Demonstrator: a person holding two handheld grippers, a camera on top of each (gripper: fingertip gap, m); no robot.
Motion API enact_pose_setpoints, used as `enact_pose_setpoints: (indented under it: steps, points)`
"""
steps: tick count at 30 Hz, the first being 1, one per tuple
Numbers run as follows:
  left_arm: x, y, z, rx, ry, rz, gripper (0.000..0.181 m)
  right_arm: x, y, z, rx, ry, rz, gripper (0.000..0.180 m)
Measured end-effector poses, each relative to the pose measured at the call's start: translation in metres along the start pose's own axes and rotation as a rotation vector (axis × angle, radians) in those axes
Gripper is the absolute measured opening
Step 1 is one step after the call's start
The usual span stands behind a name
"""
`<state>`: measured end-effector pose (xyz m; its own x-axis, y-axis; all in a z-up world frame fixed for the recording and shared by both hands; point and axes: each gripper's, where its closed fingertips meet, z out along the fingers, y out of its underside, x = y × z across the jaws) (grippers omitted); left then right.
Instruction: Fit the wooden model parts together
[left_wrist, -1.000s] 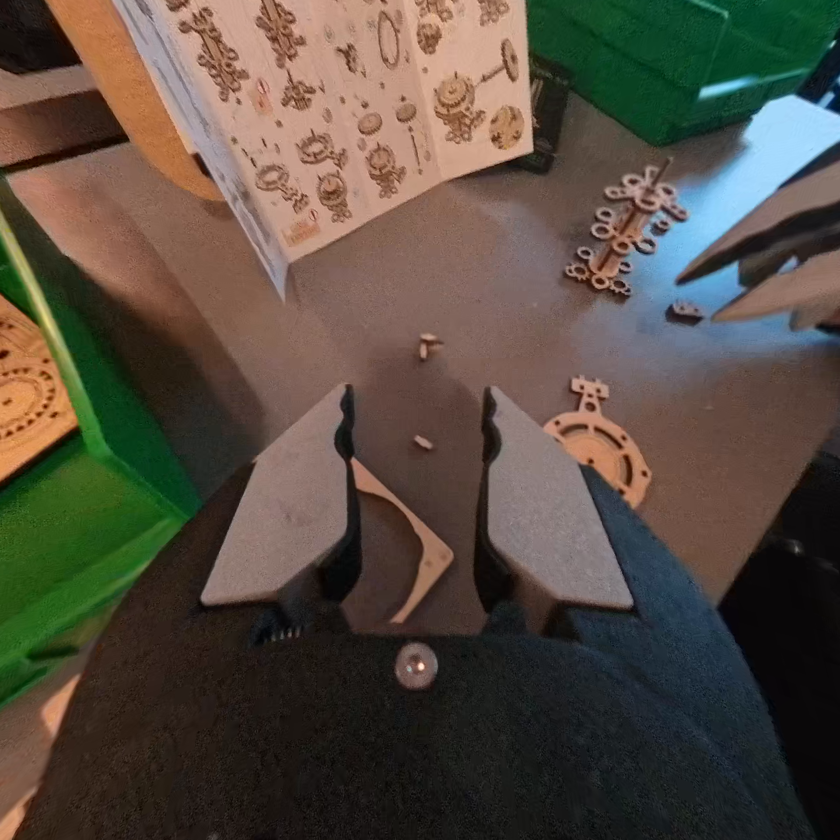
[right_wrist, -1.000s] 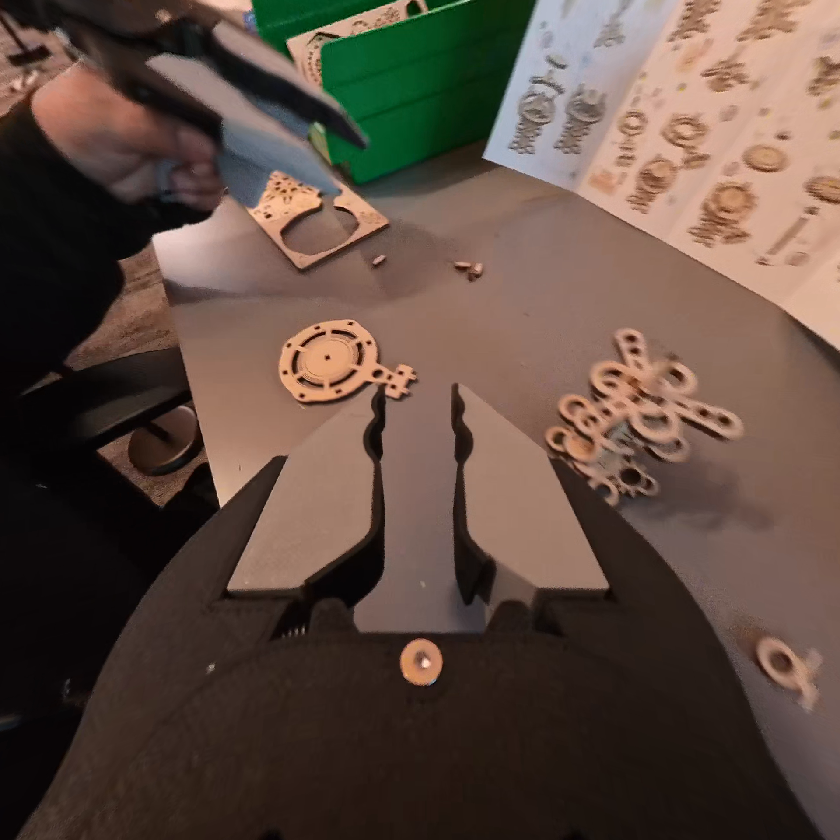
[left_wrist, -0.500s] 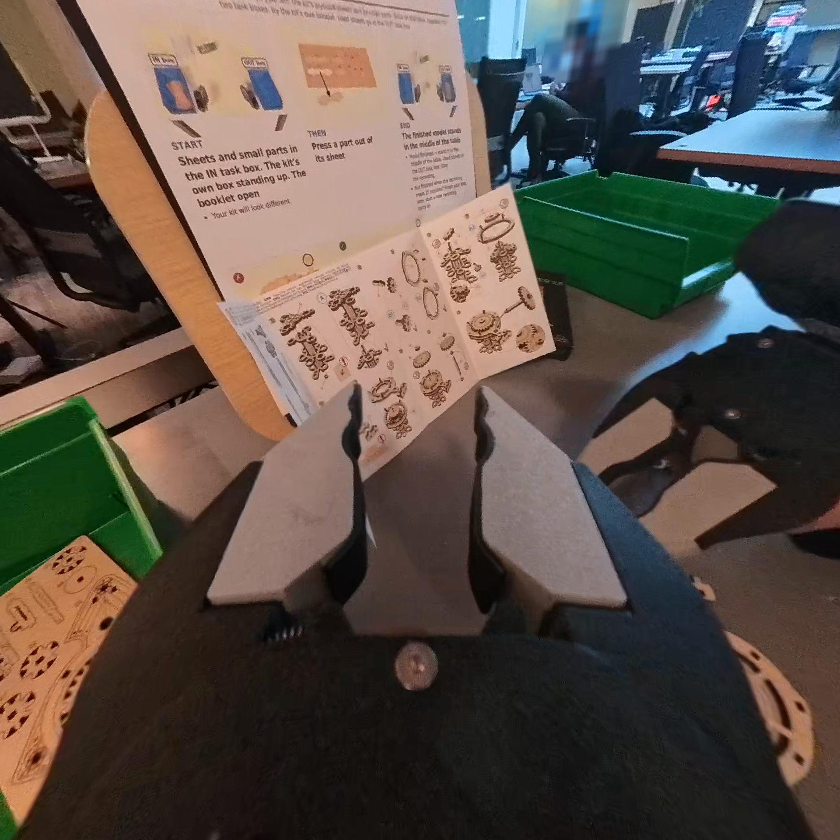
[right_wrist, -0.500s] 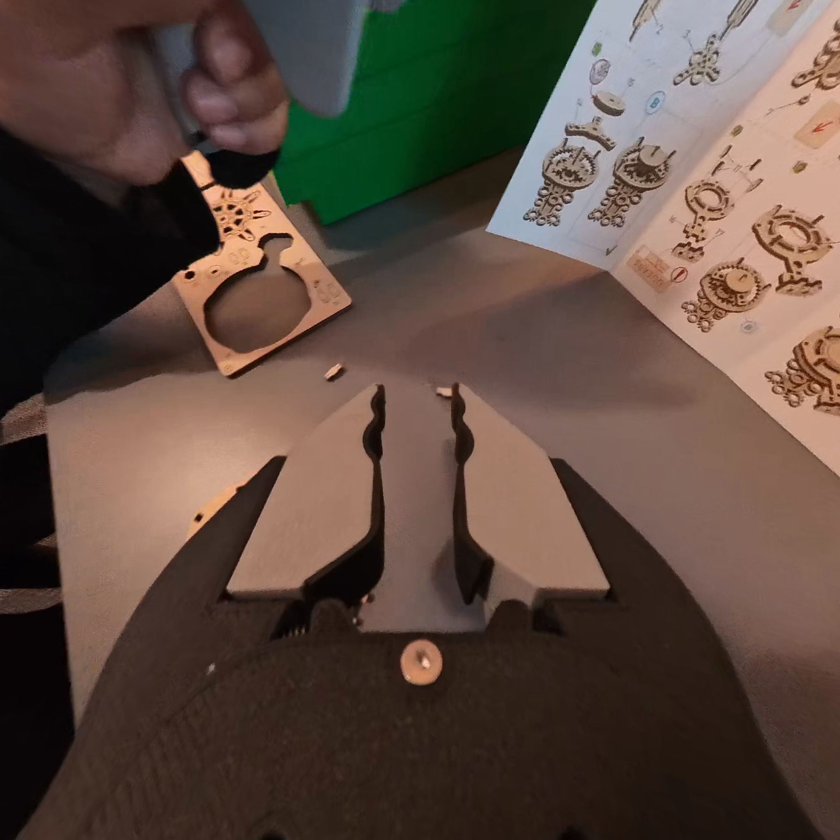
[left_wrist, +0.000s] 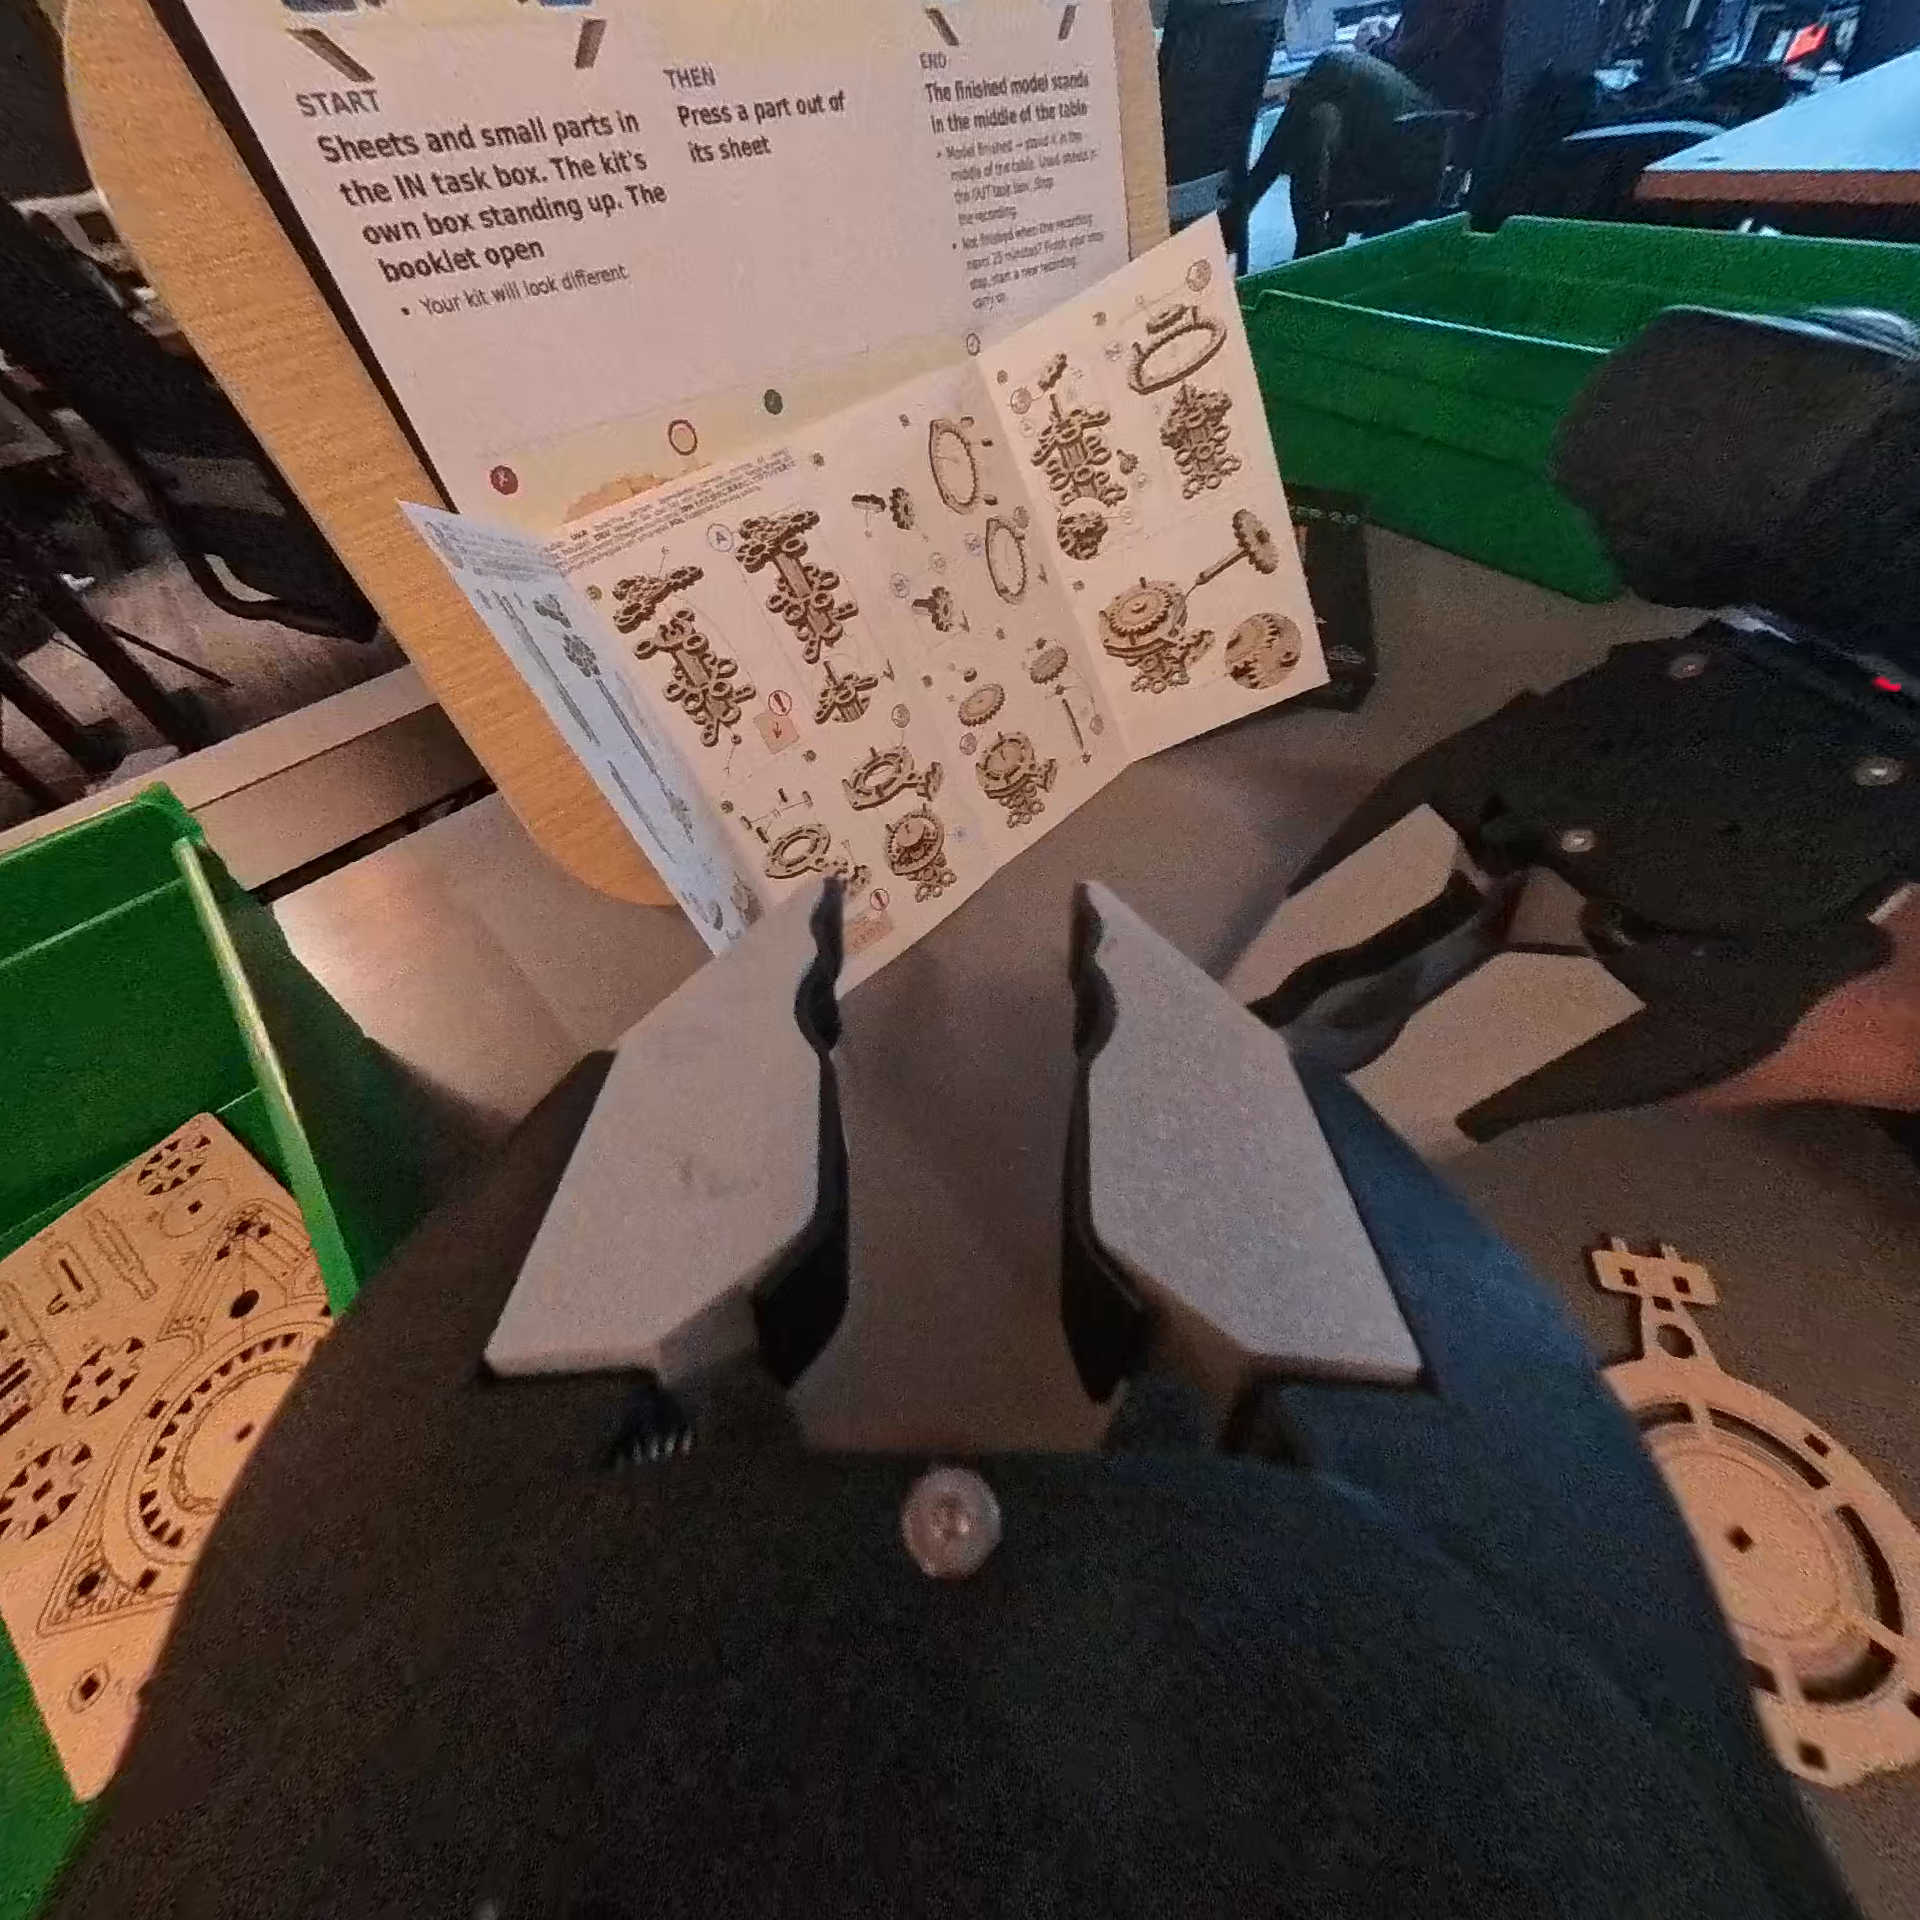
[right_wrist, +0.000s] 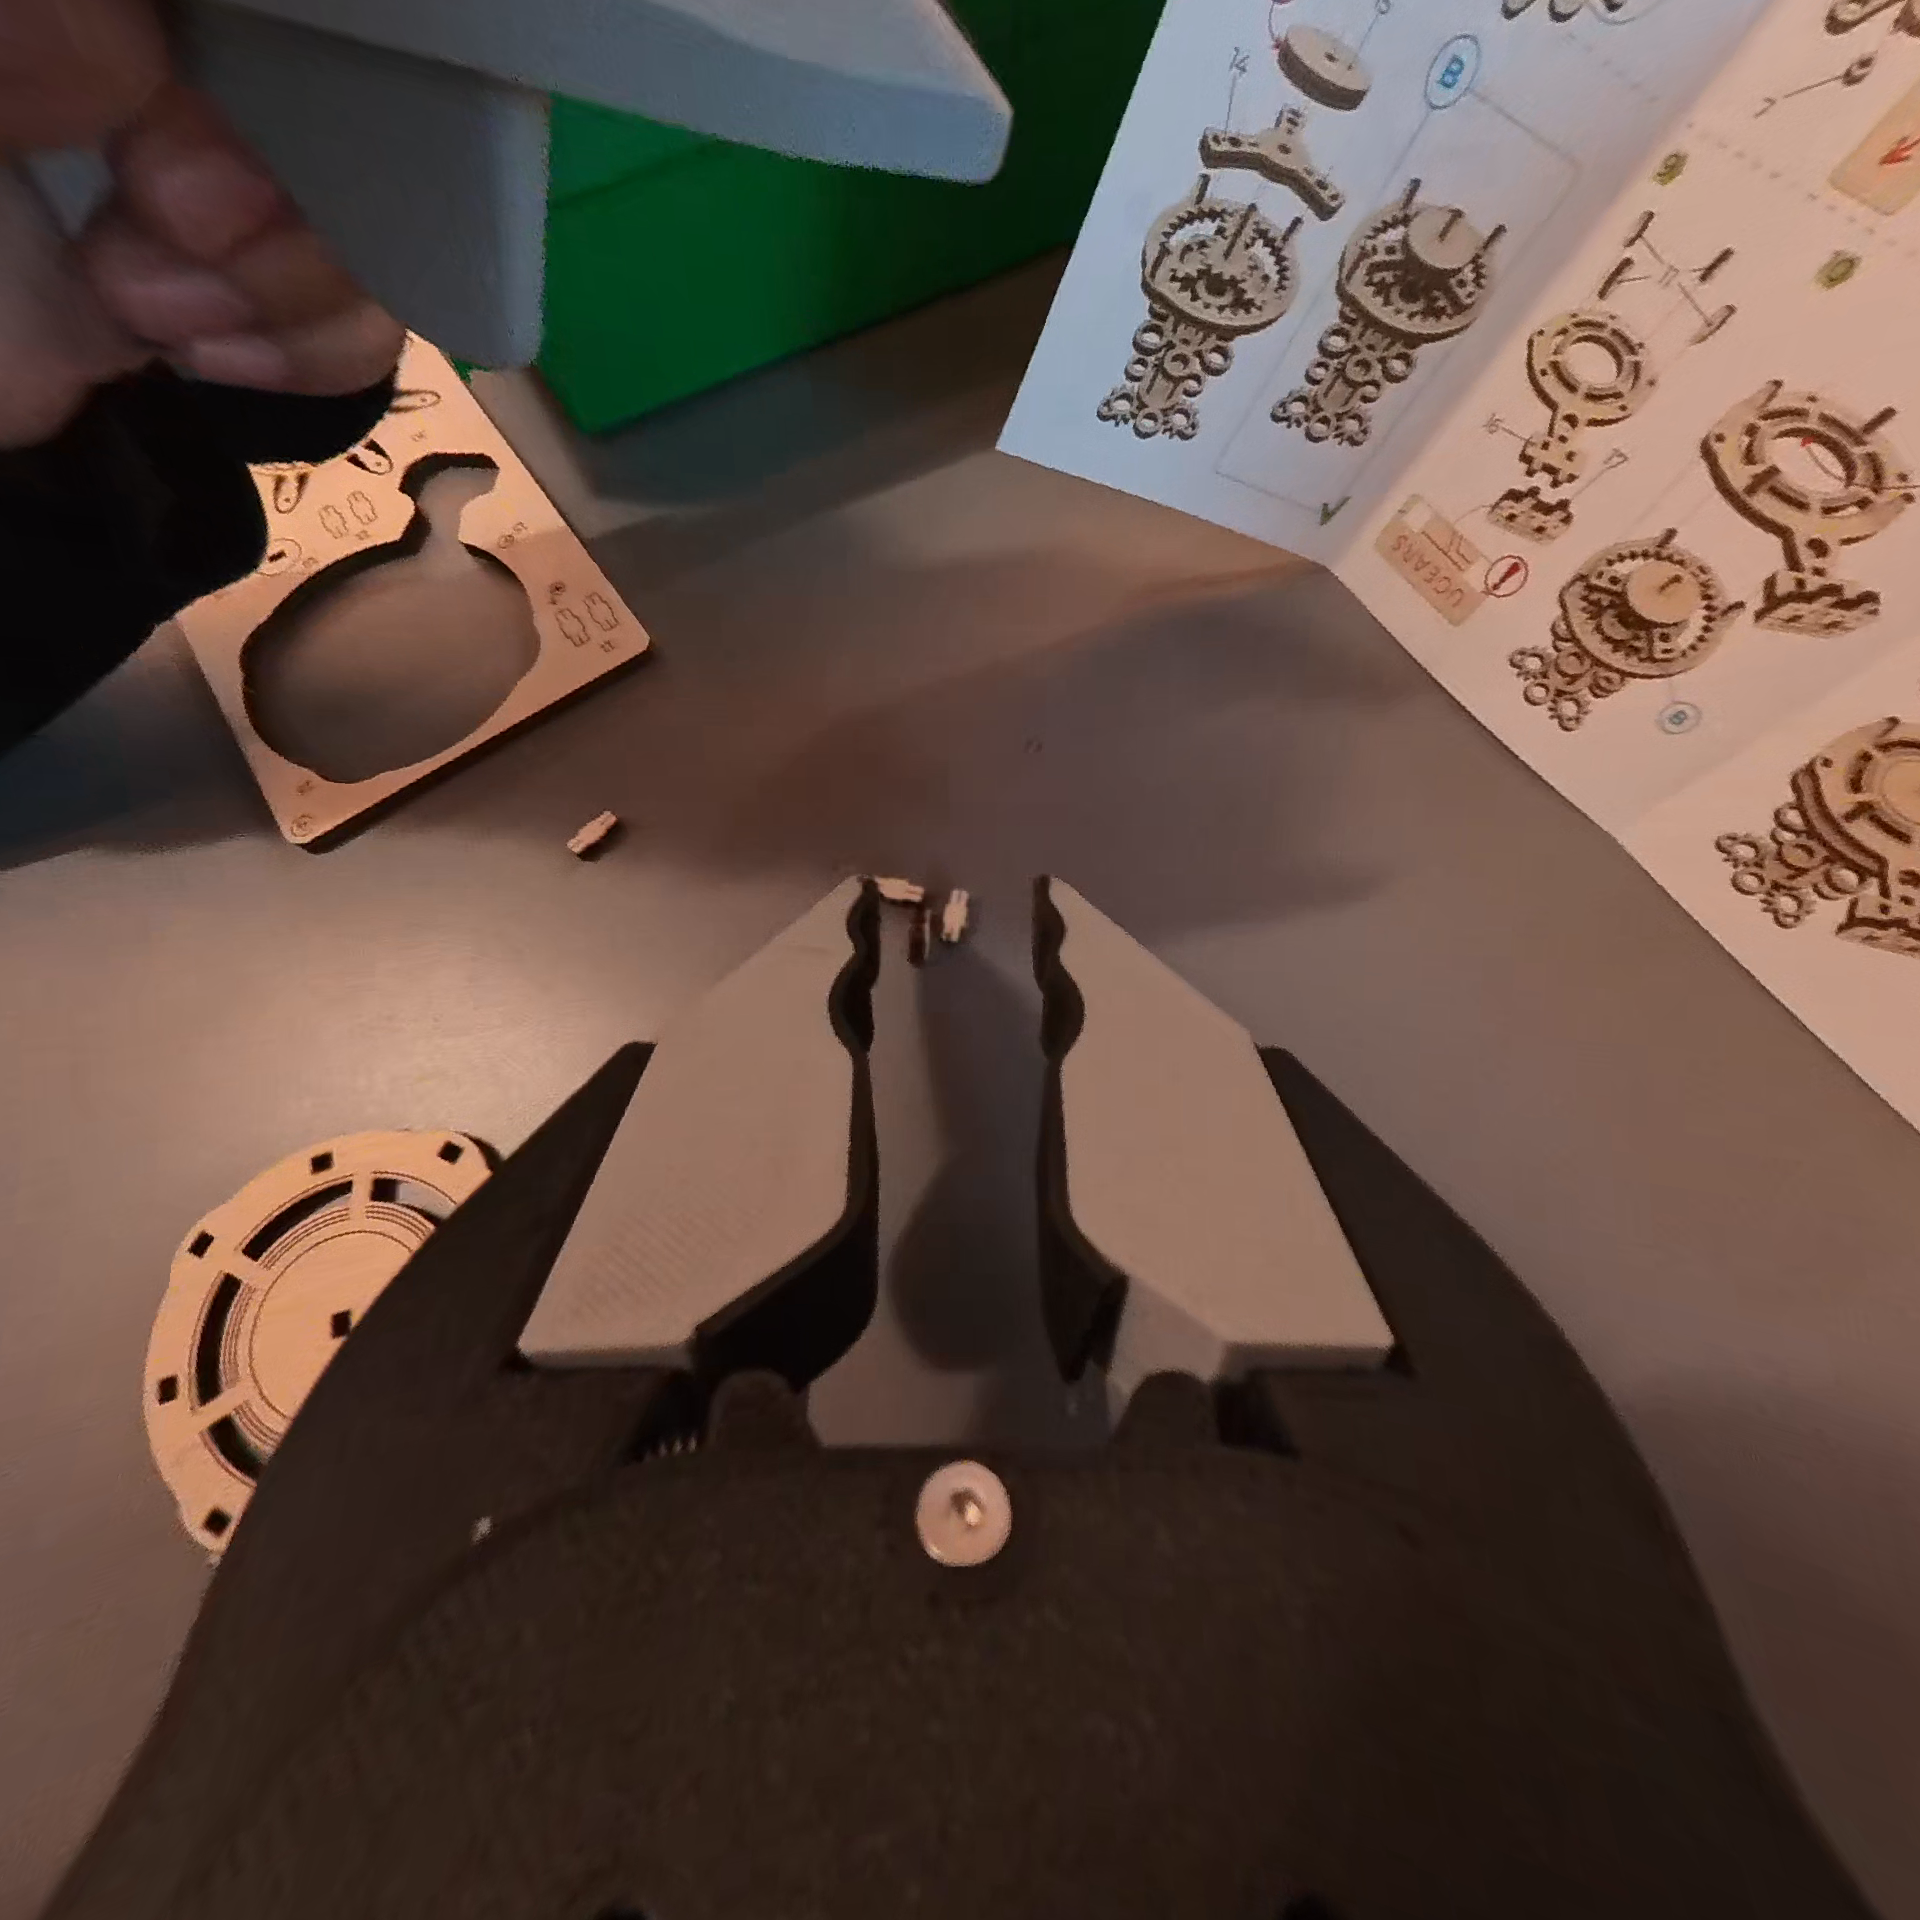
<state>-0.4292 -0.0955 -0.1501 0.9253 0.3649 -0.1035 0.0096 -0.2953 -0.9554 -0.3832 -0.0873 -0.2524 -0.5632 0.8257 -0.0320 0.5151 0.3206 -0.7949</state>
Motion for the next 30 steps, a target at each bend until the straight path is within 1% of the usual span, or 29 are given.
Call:
enact_pose_setpoints:
  steps: [1, 6, 18, 25, 30]
  points:
    - [0.000, -0.001, 0.000, 0.003, -0.002, 0.000, 0.041, -0.003, 0.000, 0.000, 0.001, -0.006, -0.005, 0.025]
    - [-0.003, -0.002, -0.002, 0.015, -0.020, -0.003, 0.040, -0.010, 0.003, -0.001, -0.013, 0.016, -0.056, 0.025]
    - [-0.010, 0.004, -0.001, -0.008, -0.028, -0.042, 0.040, -0.007, 0.008, -0.006, -0.015, 0.000, 0.013, 0.026]
    - [-0.013, 0.005, -0.001, -0.012, -0.035, -0.048, 0.040, -0.003, 0.013, -0.005, -0.045, 0.038, 0.004, 0.024]
    - [-0.010, 0.013, 0.002, -0.059, -0.030, -0.028, 0.040, 0.001, 0.016, -0.003, -0.068, 0.064, -0.007, 0.020]
